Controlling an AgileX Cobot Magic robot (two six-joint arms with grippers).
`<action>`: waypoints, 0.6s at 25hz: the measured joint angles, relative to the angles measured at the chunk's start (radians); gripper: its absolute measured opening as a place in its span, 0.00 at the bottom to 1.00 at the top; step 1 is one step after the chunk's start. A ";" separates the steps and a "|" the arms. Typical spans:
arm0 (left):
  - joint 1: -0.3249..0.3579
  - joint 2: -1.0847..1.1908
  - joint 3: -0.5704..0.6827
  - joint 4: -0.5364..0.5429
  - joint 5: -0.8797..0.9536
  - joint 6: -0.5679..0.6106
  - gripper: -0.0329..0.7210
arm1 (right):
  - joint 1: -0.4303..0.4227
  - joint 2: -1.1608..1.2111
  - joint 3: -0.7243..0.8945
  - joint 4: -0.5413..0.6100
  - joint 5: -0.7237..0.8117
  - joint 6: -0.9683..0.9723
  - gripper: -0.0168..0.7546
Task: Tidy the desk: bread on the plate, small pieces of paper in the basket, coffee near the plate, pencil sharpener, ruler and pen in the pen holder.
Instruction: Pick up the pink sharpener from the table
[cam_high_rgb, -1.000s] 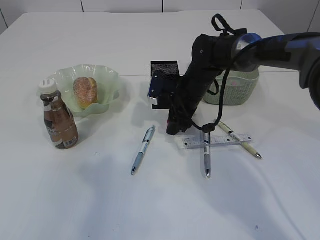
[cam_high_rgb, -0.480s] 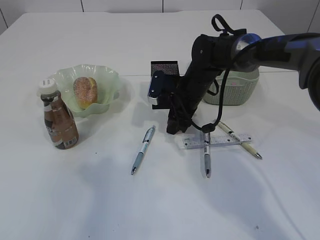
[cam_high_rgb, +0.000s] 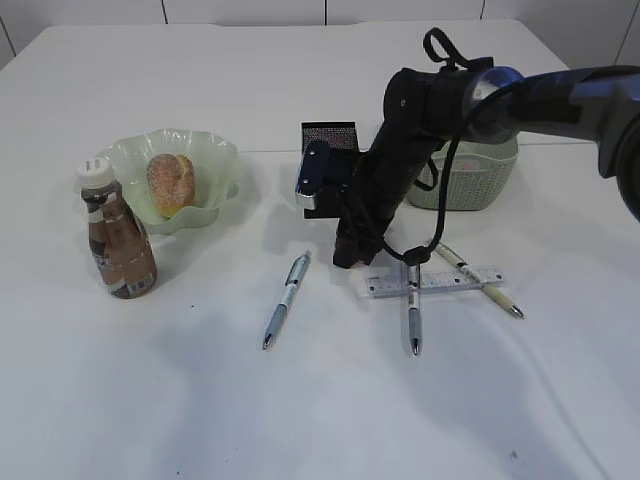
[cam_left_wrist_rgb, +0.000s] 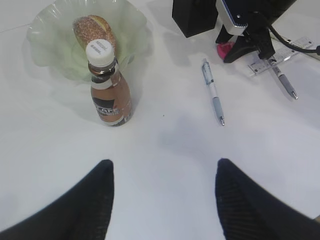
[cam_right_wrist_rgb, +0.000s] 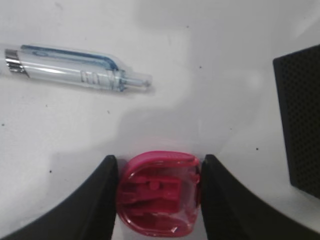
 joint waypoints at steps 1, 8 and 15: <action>0.000 0.000 0.000 0.000 0.000 0.000 0.64 | 0.000 0.000 0.000 0.000 0.000 0.000 0.51; 0.000 0.000 0.000 0.000 0.000 0.000 0.64 | 0.000 0.000 -0.002 0.002 0.036 -0.001 0.51; 0.000 0.000 0.000 -0.002 0.000 0.000 0.64 | 0.000 0.004 -0.088 -0.002 0.215 0.071 0.51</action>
